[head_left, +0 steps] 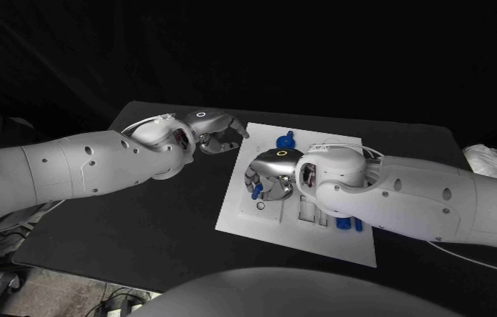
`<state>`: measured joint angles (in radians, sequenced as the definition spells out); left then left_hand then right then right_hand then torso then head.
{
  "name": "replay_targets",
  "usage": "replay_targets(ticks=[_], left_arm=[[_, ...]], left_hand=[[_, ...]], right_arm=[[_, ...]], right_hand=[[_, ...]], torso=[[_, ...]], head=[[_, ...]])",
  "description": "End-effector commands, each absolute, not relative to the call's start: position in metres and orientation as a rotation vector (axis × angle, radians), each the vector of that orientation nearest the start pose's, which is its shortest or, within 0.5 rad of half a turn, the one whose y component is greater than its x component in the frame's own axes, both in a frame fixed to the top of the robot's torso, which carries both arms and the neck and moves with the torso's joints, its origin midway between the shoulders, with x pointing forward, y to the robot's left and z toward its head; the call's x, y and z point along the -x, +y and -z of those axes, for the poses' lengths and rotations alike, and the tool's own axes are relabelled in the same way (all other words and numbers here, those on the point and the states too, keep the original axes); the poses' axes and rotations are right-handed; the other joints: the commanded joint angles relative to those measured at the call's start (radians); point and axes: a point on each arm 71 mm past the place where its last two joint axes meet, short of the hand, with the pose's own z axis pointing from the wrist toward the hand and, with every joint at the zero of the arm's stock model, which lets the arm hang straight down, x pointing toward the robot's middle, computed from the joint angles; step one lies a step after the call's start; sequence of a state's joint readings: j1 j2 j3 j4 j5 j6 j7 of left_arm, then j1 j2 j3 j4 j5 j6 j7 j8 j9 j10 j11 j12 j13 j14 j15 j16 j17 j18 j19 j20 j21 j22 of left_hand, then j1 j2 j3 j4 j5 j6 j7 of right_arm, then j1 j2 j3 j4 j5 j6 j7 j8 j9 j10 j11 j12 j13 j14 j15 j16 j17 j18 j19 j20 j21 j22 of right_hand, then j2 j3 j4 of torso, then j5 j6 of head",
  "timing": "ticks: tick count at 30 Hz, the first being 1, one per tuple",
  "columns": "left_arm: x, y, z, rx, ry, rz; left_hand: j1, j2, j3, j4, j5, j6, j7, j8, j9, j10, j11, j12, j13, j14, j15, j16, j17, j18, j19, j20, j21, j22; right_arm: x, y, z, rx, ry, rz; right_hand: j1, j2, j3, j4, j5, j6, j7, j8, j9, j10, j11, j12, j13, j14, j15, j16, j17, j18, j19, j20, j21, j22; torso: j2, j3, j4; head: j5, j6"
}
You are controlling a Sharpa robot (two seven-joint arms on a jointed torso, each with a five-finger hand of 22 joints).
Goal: Assemble the parts on the task board
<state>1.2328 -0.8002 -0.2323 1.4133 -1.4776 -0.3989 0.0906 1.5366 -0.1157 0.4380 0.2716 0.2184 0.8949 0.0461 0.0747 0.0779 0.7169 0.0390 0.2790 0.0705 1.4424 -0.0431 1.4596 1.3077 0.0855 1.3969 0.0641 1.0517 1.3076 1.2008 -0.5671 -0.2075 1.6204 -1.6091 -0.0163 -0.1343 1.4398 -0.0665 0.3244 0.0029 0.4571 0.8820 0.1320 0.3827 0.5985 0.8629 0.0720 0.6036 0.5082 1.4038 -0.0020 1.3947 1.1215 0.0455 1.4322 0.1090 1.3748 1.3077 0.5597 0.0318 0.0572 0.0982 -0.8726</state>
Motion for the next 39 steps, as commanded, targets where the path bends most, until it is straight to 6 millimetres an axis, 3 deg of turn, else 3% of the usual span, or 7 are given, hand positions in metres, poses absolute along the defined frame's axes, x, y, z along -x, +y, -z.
replay_targets(ticks=[1,5,9,14,22,26,39], left_arm=[[-0.477,0.204,0.235,-0.356,1.687,0.695],[-0.477,0.202,0.235,-0.357,1.686,0.698],[-0.477,0.202,0.235,-0.359,1.687,0.699],[-0.478,0.202,0.235,-0.358,1.691,0.698],[-0.478,0.200,0.236,-0.360,1.693,0.701],[-0.478,0.198,0.236,-0.362,1.694,0.704],[-0.479,0.199,0.236,-0.349,1.705,0.701]], left_hand=[[-0.001,0.005,0.006,0.000,0.005,0.003,0.007,-0.001,0.000,0.008,0.001,0.004,0.001,-0.005,0.004,-0.007,0.008,0.008,0.001,0.004,-0.003,0.139],[-0.001,0.005,0.006,0.000,0.005,0.004,0.007,-0.001,0.000,0.008,0.001,0.004,0.001,-0.005,0.004,-0.007,0.008,0.008,0.000,0.004,-0.003,0.139],[-0.001,0.004,0.006,0.000,0.005,0.004,0.008,-0.001,0.000,0.008,0.001,0.004,0.001,-0.005,0.004,-0.006,0.009,0.008,0.001,0.005,-0.002,0.139],[-0.001,0.004,0.007,0.000,0.005,0.004,0.008,-0.001,0.000,0.008,0.001,0.004,0.001,-0.004,0.004,-0.006,0.009,0.008,0.001,0.005,-0.002,0.139],[-0.001,0.004,0.007,0.000,0.005,0.004,0.008,-0.001,0.000,0.009,0.002,0.004,0.001,-0.004,0.005,-0.006,0.010,0.008,0.000,0.005,-0.003,0.139],[-0.001,0.004,0.007,0.000,0.005,0.004,0.008,-0.001,0.000,0.009,0.002,0.004,0.001,-0.004,0.005,-0.006,0.010,0.008,0.001,0.005,-0.002,0.139],[-0.001,0.005,0.008,0.000,0.005,0.004,0.009,-0.001,0.000,0.009,0.003,0.004,0.001,-0.004,0.005,-0.006,0.010,0.008,0.000,0.005,-0.004,0.139]], right_arm=[[-0.398,-0.034,0.247,0.879,1.874,-0.719],[-0.394,-0.028,0.248,0.929,1.827,-0.687],[-0.392,-0.026,0.248,0.958,1.805,-0.663],[-0.390,-0.024,0.249,0.996,1.793,-0.633],[-0.385,-0.023,0.254,1.013,1.809,-0.621],[-0.384,-0.023,0.258,1.010,1.823,-0.616],[-0.379,-0.030,0.266,0.986,1.851,-0.610]], right_hand=[[-0.005,-0.008,0.005,0.000,0.005,-0.001,0.002,-0.004,-0.001,0.006,0.000,-0.005,-0.001,-0.004,0.004,-0.005,-0.002,0.011,-0.006,0.002,-0.004,0.188],[-0.007,-0.011,0.006,-0.001,0.006,0.000,0.001,-0.005,-0.001,0.007,-0.001,-0.006,-0.002,-0.003,0.003,-0.004,0.001,0.010,-0.004,0.001,-0.003,0.189],[-0.011,-0.015,0.009,-0.003,0.006,0.007,-0.004,-0.006,-0.002,0.012,-0.005,-0.009,-0.004,0.001,0.001,-0.001,0.007,0.009,0.000,0.000,0.003,0.191],[-0.014,-0.019,0.012,-0.006,0.003,0.007,-0.006,-0.013,-0.004,0.017,-0.007,-0.013,-0.007,0.003,-0.001,0.000,0.009,0.008,0.004,-0.002,0.007,0.193],[-0.022,-0.023,0.018,-0.006,-0.009,0.006,-0.007,-0.025,-0.009,0.021,-0.008,-0.021,-0.012,0.002,-0.003,-0.002,0.003,0.008,0.003,-0.004,0.005,0.192],[-0.028,-0.025,0.019,-0.005,-0.014,0.007,-0.007,-0.030,-0.011,0.022,-0.007,-0.025,-0.014,0.001,-0.003,-0.004,0.000,0.008,0.003,-0.004,0.003,0.191],[-0.031,-0.027,0.020,-0.005,-0.017,0.008,-0.007,-0.033,-0.012,0.023,-0.007,-0.028,-0.016,0.000,-0.002,-0.005,-0.004,0.009,0.001,-0.004,0.001,0.191]], torso=[[0.001,0.0009,-0.0011],[0.002,0.0032,0.0038],[0.002,0.0037,0.0028],[0.001,0.0003,-0.0010],[0.000,0.0011,-0.0005],[0.000,0.0025,0.0037],[-0.001,0.0001,0.0002]], head=[[0.004,0.000],[0.001,0.000],[0.004,0.000],[0.006,0.000],[0.005,0.000],[0.004,0.000],[0.010,0.000]])
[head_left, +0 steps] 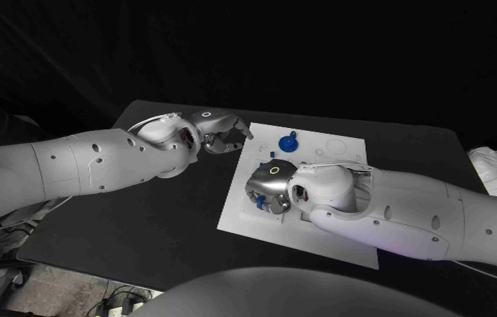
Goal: Assemble the parts on the task board
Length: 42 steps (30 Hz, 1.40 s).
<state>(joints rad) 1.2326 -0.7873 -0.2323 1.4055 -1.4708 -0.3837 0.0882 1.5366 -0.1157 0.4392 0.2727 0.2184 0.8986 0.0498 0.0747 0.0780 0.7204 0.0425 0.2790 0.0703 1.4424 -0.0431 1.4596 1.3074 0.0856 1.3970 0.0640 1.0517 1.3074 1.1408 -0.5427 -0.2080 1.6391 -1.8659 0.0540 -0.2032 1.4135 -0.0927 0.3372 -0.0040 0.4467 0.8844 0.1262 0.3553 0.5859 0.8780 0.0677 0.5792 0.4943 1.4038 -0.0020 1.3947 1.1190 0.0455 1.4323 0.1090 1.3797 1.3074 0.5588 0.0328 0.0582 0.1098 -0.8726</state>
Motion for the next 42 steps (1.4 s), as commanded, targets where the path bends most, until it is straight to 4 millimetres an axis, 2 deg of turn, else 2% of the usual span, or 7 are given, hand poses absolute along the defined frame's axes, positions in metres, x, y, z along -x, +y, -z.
replay_targets(ticks=[1,15,28,35,42], left_arm=[[-0.4790,0.1993,0.2364,-0.349,1.706,0.700],[-0.4794,0.2003,0.2370,-0.344,1.714,0.698],[-0.4793,0.2001,0.2375,-0.343,1.722,0.698],[-0.4795,0.2001,0.2378,-0.342,1.724,0.698],[-0.4796,0.2001,0.2380,-0.343,1.727,0.698]], left_hand=[[-0.001,0.005,0.006,-0.001,0.005,0.000,0.005,-0.001,0.000,0.006,-0.001,0.004,0.001,-0.004,0.005,-0.006,0.011,0.008,0.000,0.005,-0.004,0.139],[-0.001,0.003,0.010,-0.003,0.006,-0.006,0.002,-0.004,-0.002,0.005,0.006,0.003,0.000,-0.003,0.008,-0.005,0.012,0.007,0.001,0.007,-0.001,0.140],[-0.001,0.003,0.011,-0.003,0.007,-0.007,0.001,-0.005,-0.002,0.005,0.007,0.002,0.000,-0.003,0.008,-0.005,0.012,0.007,0.001,0.007,-0.001,0.140],[-0.001,0.003,0.011,-0.003,0.007,-0.007,0.001,-0.005,-0.002,0.005,0.007,0.002,0.000,-0.003,0.008,-0.005,0.012,0.007,0.001,0.007,-0.001,0.140],[-0.001,0.004,0.011,-0.004,0.007,-0.008,0.001,-0.005,-0.002,0.004,0.008,0.002,0.000,-0.003,0.009,-0.005,0.012,0.007,0.001,0.008,-0.001,0.140]], right_arm=[[-0.3788,-0.0307,0.2668,0.987,1.851,-0.607],[-0.3805,-0.0368,0.2706,0.985,1.860,-0.575],[-0.3805,-0.0351,0.2734,0.982,1.859,-0.581],[-0.3805,-0.0351,0.2746,0.972,1.861,-0.593],[-0.3803,-0.0352,0.2755,0.965,1.863,-0.601]], right_hand=[[-0.005,-0.002,0.008,0.001,-0.007,0.005,-0.002,-0.007,0.000,0.008,-0.003,-0.004,-0.002,0.000,-0.002,-0.005,-0.001,0.009,0.001,-0.004,-0.004,0.191],[-0.006,-0.003,0.009,0.000,-0.007,0.006,-0.002,-0.010,-0.001,0.009,-0.003,-0.007,-0.003,-0.003,-0.002,-0.008,-0.007,0.010,-0.001,-0.004,-0.008,0.190],[-0.011,-0.007,0.013,-0.002,-0.011,0.004,-0.004,-0.019,-0.004,0.002,-0.001,-0.018,-0.008,-0.006,-0.003,-0.012,-0.014,0.011,-0.003,-0.004,-0.012,0.188],[-0.018,-0.010,0.016,-0.002,-0.022,-0.001,-0.004,-0.029,-0.006,-0.004,0.001,-0.027,-0.011,-0.006,-0.001,-0.013,-0.015,0.011,-0.004,-0.004,-0.015,0.188],[-0.019,-0.010,0.017,-0.004,-0.026,0.005,-0.012,-0.028,-0.003,-0.004,0.001,-0.030,-0.012,-0.006,-0.002,-0.013,-0.015,0.011,-0.004,-0.004,-0.015,0.188]], torso=[[0.000,-0.0008,-0.0009],[0.002,0.0015,-0.0003],[0.001,0.0004,0.0005],[-0.001,0.0012,0.0007],[-0.001,0.0001,0.0000]], head=[[-0.001,0.000],[-0.005,0.000],[-0.005,0.000],[-0.003,0.000],[-0.003,0.000]])
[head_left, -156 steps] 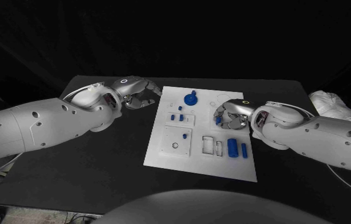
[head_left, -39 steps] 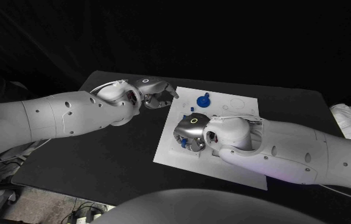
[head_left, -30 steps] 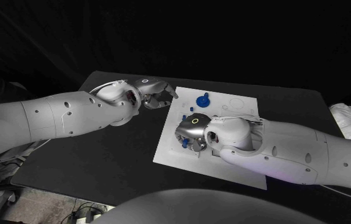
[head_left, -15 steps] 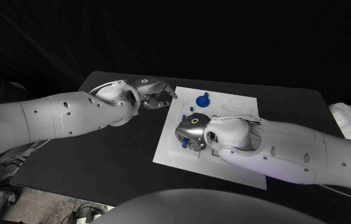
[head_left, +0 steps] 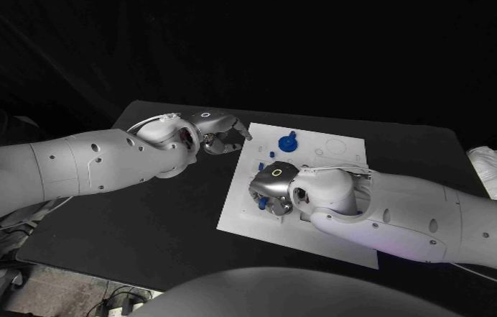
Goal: Assemble the parts on the task board
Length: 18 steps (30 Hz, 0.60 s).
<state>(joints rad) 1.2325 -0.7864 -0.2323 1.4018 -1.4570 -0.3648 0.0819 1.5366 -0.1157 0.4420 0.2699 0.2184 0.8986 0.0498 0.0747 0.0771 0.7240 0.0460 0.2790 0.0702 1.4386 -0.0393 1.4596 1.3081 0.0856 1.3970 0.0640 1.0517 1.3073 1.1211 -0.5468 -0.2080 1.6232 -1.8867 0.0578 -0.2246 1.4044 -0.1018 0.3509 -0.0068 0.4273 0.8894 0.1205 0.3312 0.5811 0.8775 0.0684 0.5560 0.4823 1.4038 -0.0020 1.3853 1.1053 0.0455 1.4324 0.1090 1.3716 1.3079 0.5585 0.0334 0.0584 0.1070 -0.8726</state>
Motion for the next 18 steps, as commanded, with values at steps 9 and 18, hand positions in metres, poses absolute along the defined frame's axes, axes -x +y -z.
replay_targets(ticks=[9,18], left_arm=[[-0.4798,0.1999,0.2388,-0.344,1.736,0.695],[-0.4797,0.2001,0.2393,-0.343,1.739,0.693]], left_hand=[[-0.001,0.004,0.010,-0.001,0.007,-0.008,0.002,-0.005,-0.001,0.001,0.005,0.002,0.000,0.001,0.006,-0.005,0.011,0.007,0.001,0.008,-0.002,0.140],[-0.001,0.004,0.010,-0.001,0.007,-0.008,0.002,-0.005,-0.001,0.001,0.005,0.002,0.000,0.001,0.006,-0.005,0.011,0.007,0.001,0.008,-0.002,0.140]], right_arm=[[-0.3814,-0.0369,0.2772,0.953,1.877,-0.600],[-0.3815,-0.0398,0.2778,0.950,1.879,-0.608]], right_hand=[[-0.014,-0.003,0.002,-0.004,-0.025,-0.002,-0.016,-0.005,0.011,-0.008,0.002,-0.014,-0.002,-0.007,-0.002,-0.005,-0.004,0.011,-0.005,-0.004,-0.009,0.187],[-0.047,-0.034,-0.009,-0.002,-0.133,-0.203,-0.058,-0.153,-0.056,-0.154,0.041,-0.087,-0.019,-0.037,0.012,-0.028,-0.051,0.023,-0.038,0.008,-0.062,0.170]], torso=[[0.000,0.0000,-0.0006],[0.001,0.0006,-0.0002]], head=[[-0.001,0.000],[0.000,0.000]])
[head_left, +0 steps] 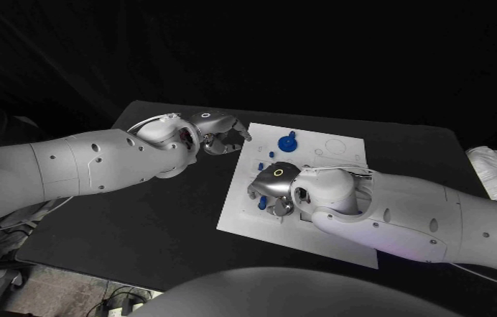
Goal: Assemble the parts on the task board
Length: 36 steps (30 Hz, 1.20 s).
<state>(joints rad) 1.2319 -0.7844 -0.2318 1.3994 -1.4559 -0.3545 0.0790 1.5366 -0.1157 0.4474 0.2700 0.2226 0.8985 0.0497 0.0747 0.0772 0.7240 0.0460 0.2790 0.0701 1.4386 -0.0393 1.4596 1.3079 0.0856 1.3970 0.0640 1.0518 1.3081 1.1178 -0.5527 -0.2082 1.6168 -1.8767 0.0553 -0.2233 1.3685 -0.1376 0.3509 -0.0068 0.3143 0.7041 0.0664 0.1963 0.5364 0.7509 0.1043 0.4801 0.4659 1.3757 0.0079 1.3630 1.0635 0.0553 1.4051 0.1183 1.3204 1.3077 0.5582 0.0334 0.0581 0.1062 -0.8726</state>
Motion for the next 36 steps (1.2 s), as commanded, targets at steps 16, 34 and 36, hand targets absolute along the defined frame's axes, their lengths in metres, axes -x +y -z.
replay_targets(ticks=[16,34,36], left_arm=[[-0.479,0.201,0.239,-0.340,1.737,0.692],[-0.473,0.204,0.234,-0.323,1.699,0.708],[-0.472,0.204,0.234,-0.323,1.700,0.710]], left_hand=[[-0.002,0.005,0.005,-0.001,0.003,-0.008,0.003,-0.005,-0.001,0.001,0.005,0.002,0.000,0.000,0.007,-0.006,0.010,0.007,0.001,0.009,-0.002,0.139],[-0.001,0.004,0.008,-0.003,0.004,-0.004,0.007,-0.002,0.000,0.004,0.005,0.003,0.000,0.001,0.007,-0.005,0.011,0.006,0.003,0.010,0.004,0.140],[-0.001,0.004,0.008,-0.003,0.004,-0.003,0.008,-0.002,0.000,0.005,0.005,0.003,0.000,0.000,0.007,-0.005,0.009,0.007,0.002,0.010,0.002,0.140]], right_arm=[[-0.382,-0.063,0.264,0.830,1.755,-0.716],[-0.414,-0.189,0.167,0.251,1.833,-0.766],[-0.419,-0.205,0.173,0.155,1.987,-0.675]], right_hand=[[-0.006,0.009,-0.098,0.008,-0.092,-0.085,-0.028,-0.095,-0.086,-0.162,0.022,-0.022,-0.002,-0.038,0.015,-0.018,-0.045,0.025,-0.044,0.012,-0.075,0.153],[0.092,0.100,0.011,-0.002,-0.064,0.242,0.051,0.044,-0.071,0.206,-0.068,0.237,0.073,-0.132,-0.026,-0.079,-0.181,0.045,-0.115,-0.022,-0.163,0.132],[0.006,0.105,-0.008,0.052,-0.108,0.245,0.041,0.041,-0.069,0.234,-0.069,0.281,0.102,-0.140,-0.022,-0.072,-0.169,0.060,-0.184,-0.019,-0.247,0.107]], torso=[[0.000,0.0009,0.0013],[-0.003,-0.0137,-0.0100],[-0.005,-0.0198,-0.0153]], head=[[-0.003,0.000],[-0.068,0.000],[-0.077,0.000]])
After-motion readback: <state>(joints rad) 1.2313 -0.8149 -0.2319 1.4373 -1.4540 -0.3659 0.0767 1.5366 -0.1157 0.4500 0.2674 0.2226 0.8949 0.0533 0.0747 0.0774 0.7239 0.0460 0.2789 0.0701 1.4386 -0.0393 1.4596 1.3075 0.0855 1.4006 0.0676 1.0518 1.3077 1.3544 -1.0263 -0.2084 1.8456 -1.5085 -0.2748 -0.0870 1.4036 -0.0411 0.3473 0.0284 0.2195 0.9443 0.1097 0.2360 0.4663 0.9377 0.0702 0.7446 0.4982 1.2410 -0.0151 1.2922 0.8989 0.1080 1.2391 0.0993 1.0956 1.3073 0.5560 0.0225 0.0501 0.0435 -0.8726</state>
